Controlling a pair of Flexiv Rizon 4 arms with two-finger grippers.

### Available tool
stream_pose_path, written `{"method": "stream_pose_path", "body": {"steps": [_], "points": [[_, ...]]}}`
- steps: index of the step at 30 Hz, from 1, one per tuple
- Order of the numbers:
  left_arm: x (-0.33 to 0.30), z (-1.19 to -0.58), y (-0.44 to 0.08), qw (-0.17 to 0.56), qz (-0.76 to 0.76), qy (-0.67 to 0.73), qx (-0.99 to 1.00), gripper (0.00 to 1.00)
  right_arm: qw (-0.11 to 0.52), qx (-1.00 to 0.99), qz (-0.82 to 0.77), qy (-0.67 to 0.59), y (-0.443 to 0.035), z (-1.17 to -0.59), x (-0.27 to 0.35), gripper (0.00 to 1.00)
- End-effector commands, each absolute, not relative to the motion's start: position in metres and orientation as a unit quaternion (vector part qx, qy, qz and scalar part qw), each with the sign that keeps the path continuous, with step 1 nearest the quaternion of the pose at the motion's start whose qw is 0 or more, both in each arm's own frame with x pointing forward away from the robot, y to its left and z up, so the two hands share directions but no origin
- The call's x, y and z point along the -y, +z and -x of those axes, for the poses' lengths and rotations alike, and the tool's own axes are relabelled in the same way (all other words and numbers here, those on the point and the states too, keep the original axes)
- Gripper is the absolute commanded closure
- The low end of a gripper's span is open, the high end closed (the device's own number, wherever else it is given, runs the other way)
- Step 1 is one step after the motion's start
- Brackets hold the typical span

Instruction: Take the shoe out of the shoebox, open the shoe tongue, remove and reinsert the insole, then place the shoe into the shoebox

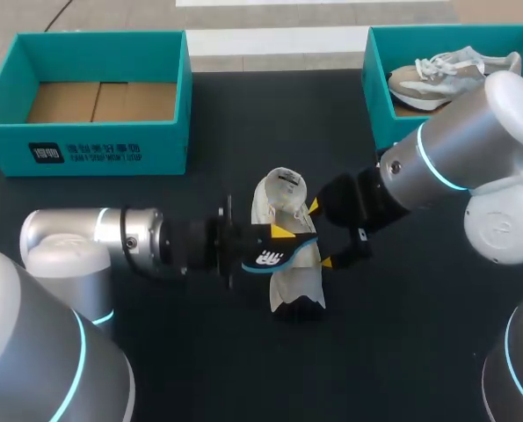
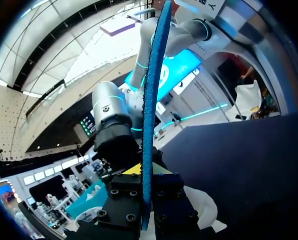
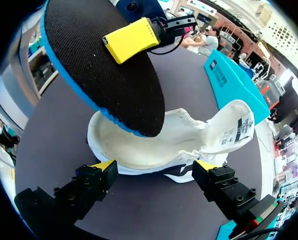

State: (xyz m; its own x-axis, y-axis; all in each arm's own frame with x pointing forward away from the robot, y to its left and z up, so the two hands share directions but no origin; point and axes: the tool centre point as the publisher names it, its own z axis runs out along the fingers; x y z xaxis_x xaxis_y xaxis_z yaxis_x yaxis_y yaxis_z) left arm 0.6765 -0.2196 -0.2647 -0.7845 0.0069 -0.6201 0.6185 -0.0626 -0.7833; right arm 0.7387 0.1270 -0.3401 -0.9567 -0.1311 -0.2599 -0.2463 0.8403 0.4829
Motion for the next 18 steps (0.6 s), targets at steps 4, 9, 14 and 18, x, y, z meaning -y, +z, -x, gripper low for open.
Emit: {"method": "stream_pose_path", "body": {"steps": [4, 9, 14, 18], "points": [[0.230, -0.676, -0.278, 0.223, -0.236, -0.691, -0.646, 1.00, 0.110, -0.953, 0.098, 0.264, -0.341, -0.738, -0.128, 0.00], [0.232, -0.678, -0.286, 0.222, -0.235, -0.687, -0.650, 1.00, 0.110, -0.953, 0.098, 0.264, -0.341, -0.738, -0.128, 0.00], [0.235, -0.681, -0.295, 0.220, -0.230, -0.686, -0.655, 1.00, 0.110, -0.953, 0.098, 0.264, -0.341, -0.738, -0.128, 0.00], [0.235, -0.683, -0.303, 0.217, -0.230, -0.681, -0.660, 1.00, 0.110, -0.953, 0.098, 0.264, -0.341, -0.738, -0.128, 0.00]]}}
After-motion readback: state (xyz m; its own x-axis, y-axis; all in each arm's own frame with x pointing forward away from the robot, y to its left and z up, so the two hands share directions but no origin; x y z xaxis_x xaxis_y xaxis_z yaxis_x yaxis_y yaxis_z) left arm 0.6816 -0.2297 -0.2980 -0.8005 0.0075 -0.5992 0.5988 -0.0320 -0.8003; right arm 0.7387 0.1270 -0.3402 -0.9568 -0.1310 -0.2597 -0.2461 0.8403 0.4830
